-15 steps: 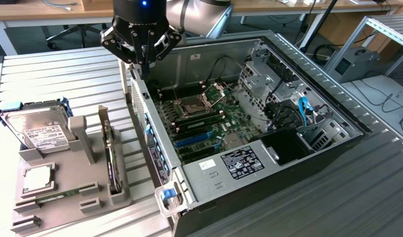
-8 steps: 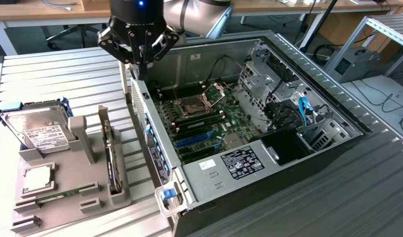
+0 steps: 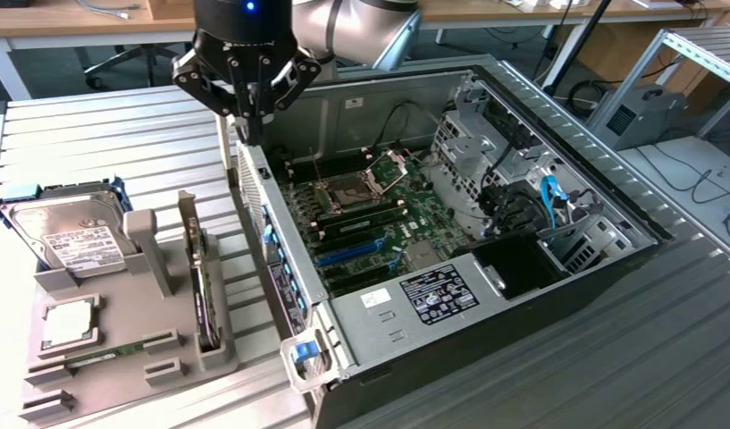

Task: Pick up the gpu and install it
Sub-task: 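Reach for the gpu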

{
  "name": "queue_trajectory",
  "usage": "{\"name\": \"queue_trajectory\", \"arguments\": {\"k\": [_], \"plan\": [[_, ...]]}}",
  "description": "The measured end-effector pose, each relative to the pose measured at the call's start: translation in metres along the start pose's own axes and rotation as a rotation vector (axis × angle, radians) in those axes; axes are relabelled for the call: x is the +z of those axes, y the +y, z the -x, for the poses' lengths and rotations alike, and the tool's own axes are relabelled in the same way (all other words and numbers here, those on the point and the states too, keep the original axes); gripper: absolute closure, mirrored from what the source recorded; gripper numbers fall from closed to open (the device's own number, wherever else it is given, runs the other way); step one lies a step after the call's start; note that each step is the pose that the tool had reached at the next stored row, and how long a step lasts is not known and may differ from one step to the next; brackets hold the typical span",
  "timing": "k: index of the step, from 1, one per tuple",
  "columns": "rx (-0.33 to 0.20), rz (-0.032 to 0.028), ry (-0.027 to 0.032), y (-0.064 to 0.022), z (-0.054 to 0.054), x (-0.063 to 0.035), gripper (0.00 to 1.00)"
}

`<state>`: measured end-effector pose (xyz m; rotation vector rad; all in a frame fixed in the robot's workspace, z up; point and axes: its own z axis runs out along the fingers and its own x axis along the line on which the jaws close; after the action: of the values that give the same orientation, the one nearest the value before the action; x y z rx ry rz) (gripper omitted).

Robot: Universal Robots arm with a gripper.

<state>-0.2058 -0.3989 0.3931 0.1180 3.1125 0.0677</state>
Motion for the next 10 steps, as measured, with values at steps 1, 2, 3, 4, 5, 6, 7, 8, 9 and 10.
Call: {"name": "queue_trajectory", "arguments": {"k": [1, 2, 3, 4, 5, 6, 7, 8, 9, 10], "plan": [[0.0, 0.0, 0.0, 0.0, -0.0005, 0.0, 0.89], [0.0, 0.0, 0.0, -0.0001, -0.0008, 0.0, 0.89], [0.0, 0.0, 0.0, -0.0001, -0.0012, 0.0, 0.89], [0.0, 0.0, 0.0, -0.0001, -0.0015, 0.0, 0.89], [0.0, 0.0, 0.0, -0.0001, -0.0018, 0.0, 0.89], [0.0, 0.0, 0.0, -0.0002, -0.002, 0.0, 0.89], [0.0, 0.0, 0.0001, -0.0001, -0.0022, -0.0001, 0.89], [0.0, 0.0, 0.0001, -0.0002, -0.0025, -0.0001, 0.89], [0.0, 0.0, 0.0, -0.0002, -0.0028, -0.0001, 0.89], [0.0, 0.0, 0.0, -0.0002, -0.0031, -0.0001, 0.89]]}}
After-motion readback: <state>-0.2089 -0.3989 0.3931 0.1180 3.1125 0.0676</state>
